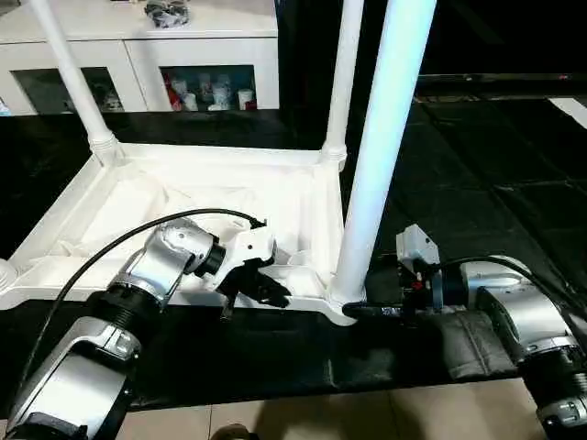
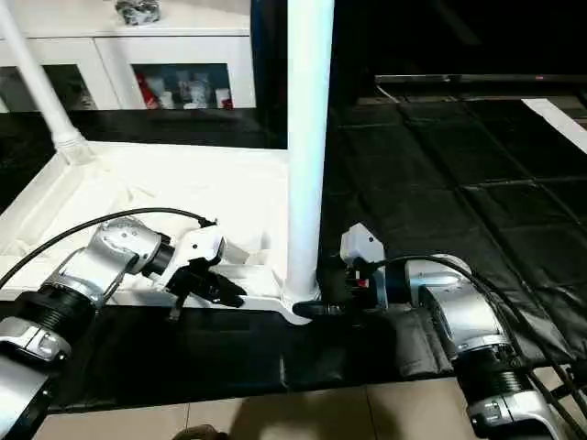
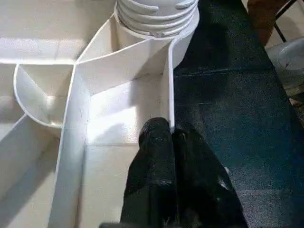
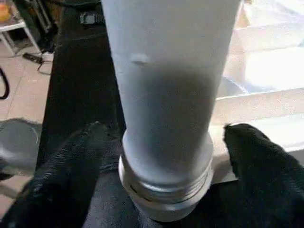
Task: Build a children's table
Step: Rotate leg to tighten
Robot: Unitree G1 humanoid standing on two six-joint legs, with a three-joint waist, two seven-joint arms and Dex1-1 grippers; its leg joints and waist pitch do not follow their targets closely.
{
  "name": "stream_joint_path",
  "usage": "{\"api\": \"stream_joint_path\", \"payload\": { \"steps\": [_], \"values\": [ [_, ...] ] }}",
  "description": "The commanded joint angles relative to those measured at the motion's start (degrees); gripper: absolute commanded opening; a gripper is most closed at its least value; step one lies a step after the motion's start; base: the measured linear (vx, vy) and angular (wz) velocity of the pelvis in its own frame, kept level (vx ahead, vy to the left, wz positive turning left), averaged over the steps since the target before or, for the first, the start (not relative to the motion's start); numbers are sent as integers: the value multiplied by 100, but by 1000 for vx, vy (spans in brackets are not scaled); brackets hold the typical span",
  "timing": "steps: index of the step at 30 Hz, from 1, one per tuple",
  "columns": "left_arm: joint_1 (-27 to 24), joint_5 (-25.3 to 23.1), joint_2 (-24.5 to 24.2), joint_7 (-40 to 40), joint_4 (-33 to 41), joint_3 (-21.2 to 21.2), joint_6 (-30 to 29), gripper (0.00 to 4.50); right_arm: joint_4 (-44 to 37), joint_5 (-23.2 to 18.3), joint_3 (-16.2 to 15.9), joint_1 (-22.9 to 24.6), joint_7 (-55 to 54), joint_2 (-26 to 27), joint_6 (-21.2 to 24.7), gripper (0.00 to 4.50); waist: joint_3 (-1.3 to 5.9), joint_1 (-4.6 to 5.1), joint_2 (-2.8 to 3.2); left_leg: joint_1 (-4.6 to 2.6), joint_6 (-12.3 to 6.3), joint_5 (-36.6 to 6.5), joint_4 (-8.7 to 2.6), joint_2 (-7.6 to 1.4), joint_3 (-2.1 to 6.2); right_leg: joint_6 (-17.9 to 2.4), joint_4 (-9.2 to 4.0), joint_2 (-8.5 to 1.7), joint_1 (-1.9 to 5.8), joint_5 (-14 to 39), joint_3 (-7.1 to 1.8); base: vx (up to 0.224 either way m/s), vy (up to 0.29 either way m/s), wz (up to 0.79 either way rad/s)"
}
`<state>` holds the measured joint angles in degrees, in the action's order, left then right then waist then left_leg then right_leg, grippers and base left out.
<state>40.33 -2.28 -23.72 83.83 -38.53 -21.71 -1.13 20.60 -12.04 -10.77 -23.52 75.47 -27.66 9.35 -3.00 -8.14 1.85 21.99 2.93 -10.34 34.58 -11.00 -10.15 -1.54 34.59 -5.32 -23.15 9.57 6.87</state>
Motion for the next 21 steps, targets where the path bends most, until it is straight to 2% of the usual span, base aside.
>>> {"api": "stream_joint_path", "payload": {
  "steps": [1,7,8,11,14,17,21],
  "values": [
    [-4,-33,28,247,168,-156,188,0,66,114,-73,-100,70,-3,-127,379,447,49,-78,-107,-395,-842,-371,-283,64,-1096,-382,-418,317,1281,-352,0,0,0],
    [-5,-60,36,205,144,-168,215,0,229,90,-73,-231,-11,90,-134,327,448,48,-86,-111,-412,-820,-367,-284,60,-1113,-375,-418,315,1287,-352,0,0,0],
    [-4,-63,38,200,139,-168,218,0,237,83,-73,-239,-12,100,-132,317,450,47,-104,-105,-428,-773,-365,-286,61,-1112,-362,-417,318,1241,-355,0,0,0],
    [9,-62,42,167,119,-164,227,0,270,49,-90,-267,16,130,-139,294,448,50,-111,-109,-424,-805,-366,-284,56,-1093,-378,-422,314,1311,-351,0,0,0],
    [4,-57,39,156,124,-164,227,0,290,42,-97,-270,55,139,-155,269,446,53,-104,-110,-406,-813,-371,-290,61,-1079,-376,-416,310,1319,-352,0,0,0],
    [-10,-58,46,133,122,-159,203,0,327,18,-85,-272,78,166,-168,262,449,51,-77,-113,-395,-827,-368,-285,60,-1090,-374,-417,311,1289,-354,0,0,0],
    [22,-161,146,-224,86,-126,-115,0,174,-137,-40,-154,9,302,-23,261,445,56,-102,-113,-396,-832,-366,-284,58,-1121,-374,-414,313,1269,-353,0,0,0]
  ]
}}
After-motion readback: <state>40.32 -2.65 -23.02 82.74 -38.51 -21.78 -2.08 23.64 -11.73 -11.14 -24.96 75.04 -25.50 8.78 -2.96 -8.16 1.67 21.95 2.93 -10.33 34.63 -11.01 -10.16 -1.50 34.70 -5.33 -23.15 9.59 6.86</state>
